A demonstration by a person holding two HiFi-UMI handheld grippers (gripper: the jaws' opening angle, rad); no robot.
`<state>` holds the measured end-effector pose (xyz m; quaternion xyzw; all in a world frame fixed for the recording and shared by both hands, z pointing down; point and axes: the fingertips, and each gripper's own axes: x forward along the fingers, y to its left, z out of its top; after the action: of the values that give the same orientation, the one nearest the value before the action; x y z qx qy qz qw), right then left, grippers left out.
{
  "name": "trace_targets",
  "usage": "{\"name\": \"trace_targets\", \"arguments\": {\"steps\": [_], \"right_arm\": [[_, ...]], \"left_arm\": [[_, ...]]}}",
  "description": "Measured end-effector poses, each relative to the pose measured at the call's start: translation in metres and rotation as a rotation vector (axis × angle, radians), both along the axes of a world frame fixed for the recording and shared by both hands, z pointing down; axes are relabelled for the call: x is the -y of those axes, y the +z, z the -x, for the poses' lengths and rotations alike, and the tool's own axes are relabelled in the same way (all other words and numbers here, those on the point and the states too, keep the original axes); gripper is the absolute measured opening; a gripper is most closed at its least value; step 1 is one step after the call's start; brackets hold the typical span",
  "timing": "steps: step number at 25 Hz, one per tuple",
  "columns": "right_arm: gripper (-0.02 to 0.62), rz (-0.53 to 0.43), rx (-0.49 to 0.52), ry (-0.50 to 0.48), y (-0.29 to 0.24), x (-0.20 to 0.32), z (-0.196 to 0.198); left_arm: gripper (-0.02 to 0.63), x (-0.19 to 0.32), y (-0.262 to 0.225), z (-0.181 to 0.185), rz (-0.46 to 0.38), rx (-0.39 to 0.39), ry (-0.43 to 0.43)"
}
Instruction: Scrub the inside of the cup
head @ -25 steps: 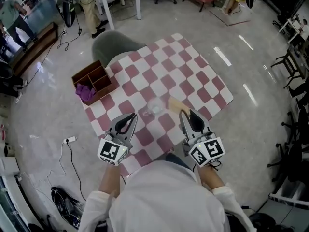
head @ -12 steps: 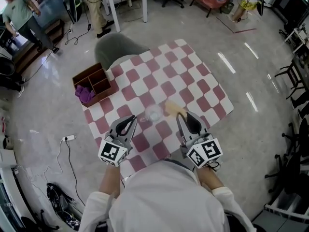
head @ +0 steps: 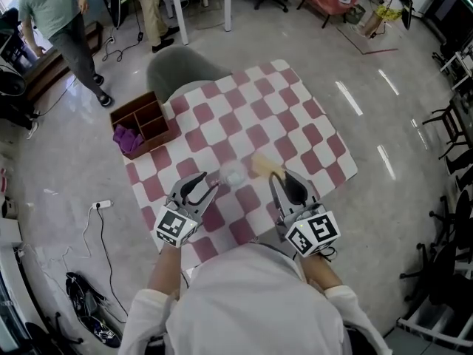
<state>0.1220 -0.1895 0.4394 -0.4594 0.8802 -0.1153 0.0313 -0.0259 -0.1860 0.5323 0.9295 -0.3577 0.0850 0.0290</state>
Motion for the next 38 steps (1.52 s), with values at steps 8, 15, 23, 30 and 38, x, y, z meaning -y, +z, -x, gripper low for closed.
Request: {"name": "trace_targets", "arguments": {"steps": [8, 15, 23, 30, 38], "right_arm": [[0.087, 0.015, -0.011, -0.014, 0.006, 0.003, -0.005], [0.087, 0.027, -0.016, -0.022, 0.013, 0.005, -0.009], [0.087, 0.054, -0.050, -0.024, 0.020, 0.008, -0.021], [0.087, 0.061, -0.062, -0.035, 0.023, 0.015, -0.029], [0.087, 0.066, -0.061, -0.057, 0.025, 0.024, -0.025]], "left_arm": [[0.315, 0.002, 0.027, -0.014, 0.041, 0.022, 0.036], [0.364, 0.006, 0.048, -0.029, 0.045, 0.080, 0.068], [0.370, 0.018, 0.071, -0.044, 0.066, 0.056, 0.094], [0.374, 0.028, 0.085, -0.054, 0.097, 0.069, 0.106], [0.373, 0.033, 0.082, -0.070, 0.072, 0.081, 0.147]]}}
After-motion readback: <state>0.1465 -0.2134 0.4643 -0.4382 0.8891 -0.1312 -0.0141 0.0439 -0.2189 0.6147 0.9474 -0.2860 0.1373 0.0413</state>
